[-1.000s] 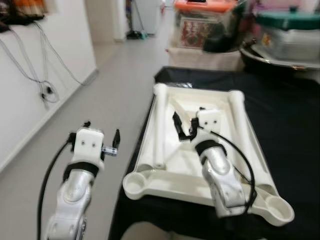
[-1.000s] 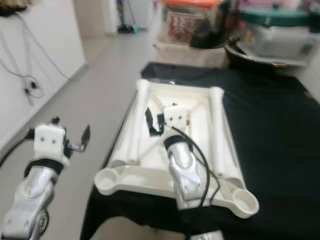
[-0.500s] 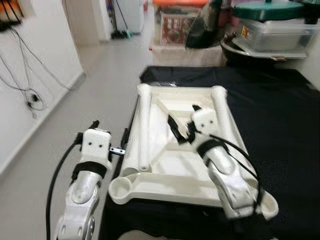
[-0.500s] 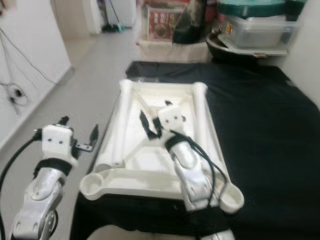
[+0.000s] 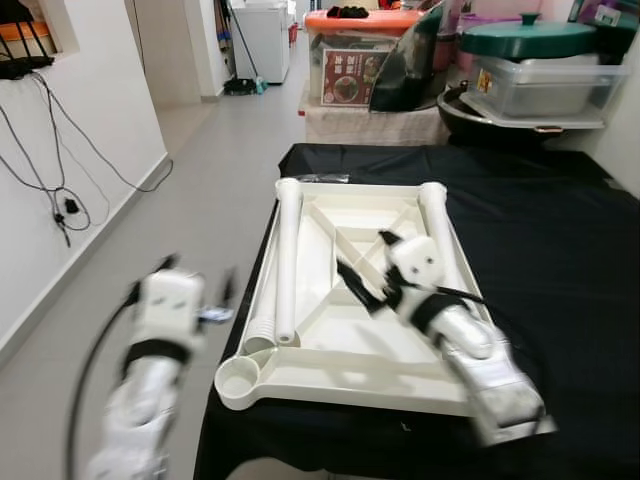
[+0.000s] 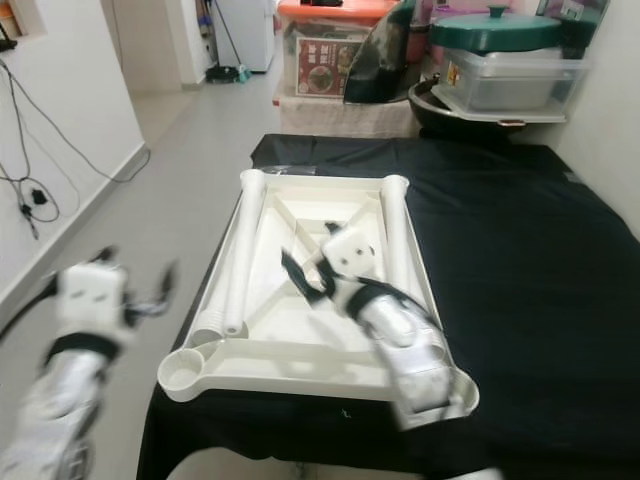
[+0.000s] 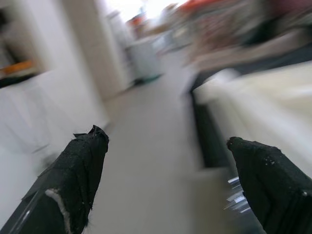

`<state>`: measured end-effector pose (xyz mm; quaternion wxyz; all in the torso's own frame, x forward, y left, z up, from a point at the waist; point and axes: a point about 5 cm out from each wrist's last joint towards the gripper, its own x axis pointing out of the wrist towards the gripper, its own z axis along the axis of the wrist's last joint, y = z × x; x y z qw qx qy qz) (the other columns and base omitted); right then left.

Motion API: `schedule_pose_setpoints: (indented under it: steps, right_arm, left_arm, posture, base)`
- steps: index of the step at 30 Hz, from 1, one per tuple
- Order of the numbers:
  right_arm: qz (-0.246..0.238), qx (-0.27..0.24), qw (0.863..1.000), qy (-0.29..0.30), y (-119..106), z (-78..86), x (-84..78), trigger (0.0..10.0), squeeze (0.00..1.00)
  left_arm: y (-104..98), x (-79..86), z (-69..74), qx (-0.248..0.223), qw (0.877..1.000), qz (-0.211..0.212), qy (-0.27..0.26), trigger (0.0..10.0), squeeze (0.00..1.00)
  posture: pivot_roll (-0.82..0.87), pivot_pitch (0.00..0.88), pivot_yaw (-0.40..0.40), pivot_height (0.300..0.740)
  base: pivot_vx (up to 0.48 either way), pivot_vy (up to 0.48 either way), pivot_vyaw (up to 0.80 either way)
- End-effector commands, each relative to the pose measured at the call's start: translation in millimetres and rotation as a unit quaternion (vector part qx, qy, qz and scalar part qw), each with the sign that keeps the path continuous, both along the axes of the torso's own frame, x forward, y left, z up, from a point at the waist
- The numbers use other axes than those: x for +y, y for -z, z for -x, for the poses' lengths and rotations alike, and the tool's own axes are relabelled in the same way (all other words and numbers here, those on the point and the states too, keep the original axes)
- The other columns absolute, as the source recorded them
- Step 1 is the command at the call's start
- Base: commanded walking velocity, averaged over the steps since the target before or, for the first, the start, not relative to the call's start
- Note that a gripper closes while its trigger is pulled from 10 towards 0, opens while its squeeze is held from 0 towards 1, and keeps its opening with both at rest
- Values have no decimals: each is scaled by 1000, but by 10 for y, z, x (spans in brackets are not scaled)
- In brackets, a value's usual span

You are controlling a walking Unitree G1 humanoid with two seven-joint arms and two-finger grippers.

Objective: Building children table

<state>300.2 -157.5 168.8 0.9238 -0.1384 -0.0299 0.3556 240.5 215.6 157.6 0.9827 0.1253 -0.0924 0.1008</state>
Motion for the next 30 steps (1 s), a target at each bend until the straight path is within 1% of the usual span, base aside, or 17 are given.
schedule_pose_setpoints:
  steps: [1, 2, 3, 4, 6, 7, 9, 10, 11, 14, 16, 18, 19, 21, 24, 27, 30]
  right_arm:
    - [11, 43, 992, -118, -23, 147, -9, 10000, 0]
    - [26, 76, 980, -180, -16, 254, -37, 10000, 0]
    - [33, 98, 970, -218, -9, 325, -49, 10000, 0]
    - [33, 98, 970, -218, -9, 325, -49, 10000, 0]
    - [54, 128, 955, -264, 55, 408, -48, 10000, 0]
    - [54, 128, 955, -264, 55, 408, -48, 10000, 0]
    - [65, 154, 940, -296, 108, 469, -40, 10000, 0]
    - [65, 154, 940, -296, 108, 469, -40, 10000, 0]
    - [68, 161, 935, -308, 120, 496, -40, 10000, 0]
    - [68, 171, 931, -315, 155, 525, -18, 10000, 0]
    - [70, 183, 924, -329, 220, 582, 23, 10000, 0]
    - [70, 183, 924, -329, 220, 582, 23, 10000, 0]
    - [75, 190, 921, -332, 271, 605, 50, 10000, 0]
    - [106, 205, 918, -324, 430, 607, 83, 10000, 0]
    - [118, 209, 917, -318, 486, 599, 90, 10000, 0]
    - [129, 224, 926, -276, 625, 505, 90, 10000, 0]
    - [131, 226, 926, -272, 636, 497, 86, 10000, 0]
  left_arm:
    - [120, 276, 116, 24, 998, -12, -59, 10000, 0]
    - [190, 392, 183, 35, 996, -16, -83, 10000, 0]
    - [230, 455, 224, 41, 994, -18, -97, 10000, 0]
    - [230, 455, 224, 41, 994, -18, -97, 10000, 0]
    - [263, 467, 260, 47, 994, -21, -102, 10000, 0]
    - [263, 467, 260, 47, 994, -21, -102, 10000, 0]
    - [293, 414, 274, 51, 994, -20, -95, 10000, 0]
    - [293, 414, 274, 51, 994, -20, -95, 10000, 0]
    - [307, 394, 281, 52, 994, -20, -93, 10000, 0]
    - [328, 361, 281, 56, 994, -19, -88, 10000, 0]
    - [348, 331, 284, 58, 995, -18, -82, 10000, 0]
    - [348, 331, 284, 58, 995, -18, -82, 10000, 0]
    - [353, 325, 280, 58, 995, -19, -80, 10000, 0]
    - [360, 327, 248, 56, 995, -19, -78, 10000, 0]
    - [361, 325, 234, 55, 995, -19, -77, 10000, 0]
    - [363, 292, 184, 52, 996, -19, -70, 10000, 0]
    - [365, 286, 179, 52, 996, -19, -69, 10000, 0]
  posture:
    - [66, 0, -25, 740]
    - [78, 0, -34, 740]
    - [78, 0, -34, 740]
    - [78, 0, -34, 740]
    - [89, 0, -43, 740]
    - [89, 0, -43, 740]
    - [94, 0, -49, 740]
    - [94, 0, -49, 740]
    - [92, 0, -50, 740]
    - [92, 0, -50, 740]
    - [93, 0, -48, 740]
    - [93, 0, -48, 740]
    - [93, 0, -48, 740]
    - [93, 0, -47, 740]
    - [93, 0, -47, 740]
    - [90, 0, -51, 740]
    - [90, 0, -51, 740]
  base:
    - [0, 0, 0]
    - [0, 0, 0]
    - [0, 0, 0]
    - [0, 0, 0]
    - [0, 0, 0]
    - [0, 0, 0]
    - [0, 0, 0]
    - [0, 0, 0]
    - [0, 0, 0]
    - [0, 0, 0]
    - [0, 0, 0]
    - [0, 0, 0]
    - [0, 0, 0]
    - [0, 0, 0]
    - [0, 0, 0]
    - [0, 0, 0]
    - [0, 0, 0]
